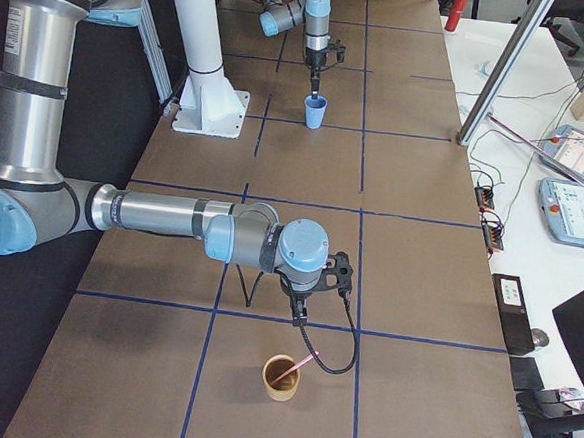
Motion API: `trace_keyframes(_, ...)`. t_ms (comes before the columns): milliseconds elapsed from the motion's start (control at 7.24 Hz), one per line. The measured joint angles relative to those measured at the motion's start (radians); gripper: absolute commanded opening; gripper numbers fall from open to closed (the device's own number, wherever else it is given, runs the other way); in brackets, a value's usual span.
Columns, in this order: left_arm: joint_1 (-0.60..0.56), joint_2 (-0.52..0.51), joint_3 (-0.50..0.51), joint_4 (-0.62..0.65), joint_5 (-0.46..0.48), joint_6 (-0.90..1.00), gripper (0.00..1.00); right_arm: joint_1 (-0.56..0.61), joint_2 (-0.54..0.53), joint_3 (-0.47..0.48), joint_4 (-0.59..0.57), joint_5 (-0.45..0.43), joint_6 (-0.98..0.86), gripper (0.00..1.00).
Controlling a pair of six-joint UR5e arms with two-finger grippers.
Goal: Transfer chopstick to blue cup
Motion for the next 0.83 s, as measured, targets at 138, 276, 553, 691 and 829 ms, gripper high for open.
trace_keyframes(138, -0.019, 0.029, -0.061, -0.001, 0.000, -0.005, 0.99, 0.035, 0.003, -0.037, 0.035, -0.034, -0.042, 0.99)
trace_keyframes(276, -0.033, 0.050, -0.103, -0.001, -0.001, -0.006, 0.99, 0.064, 0.013, -0.106, 0.100, -0.062, -0.103, 0.99)
trace_keyframes(553, -0.042, 0.067, -0.130, -0.001, -0.001, -0.008, 0.99, 0.084, 0.051, -0.291, 0.264, -0.079, -0.164, 0.92)
trace_keyframes(691, -0.043, 0.073, -0.134, -0.001, -0.001, -0.009, 0.99, 0.086, 0.060, -0.353, 0.338, -0.080, -0.166, 0.73)
trace_keyframes(829, -0.043, 0.078, -0.137, -0.001, -0.001, -0.009, 0.99, 0.086, 0.062, -0.379, 0.373, -0.079, -0.164, 0.53)
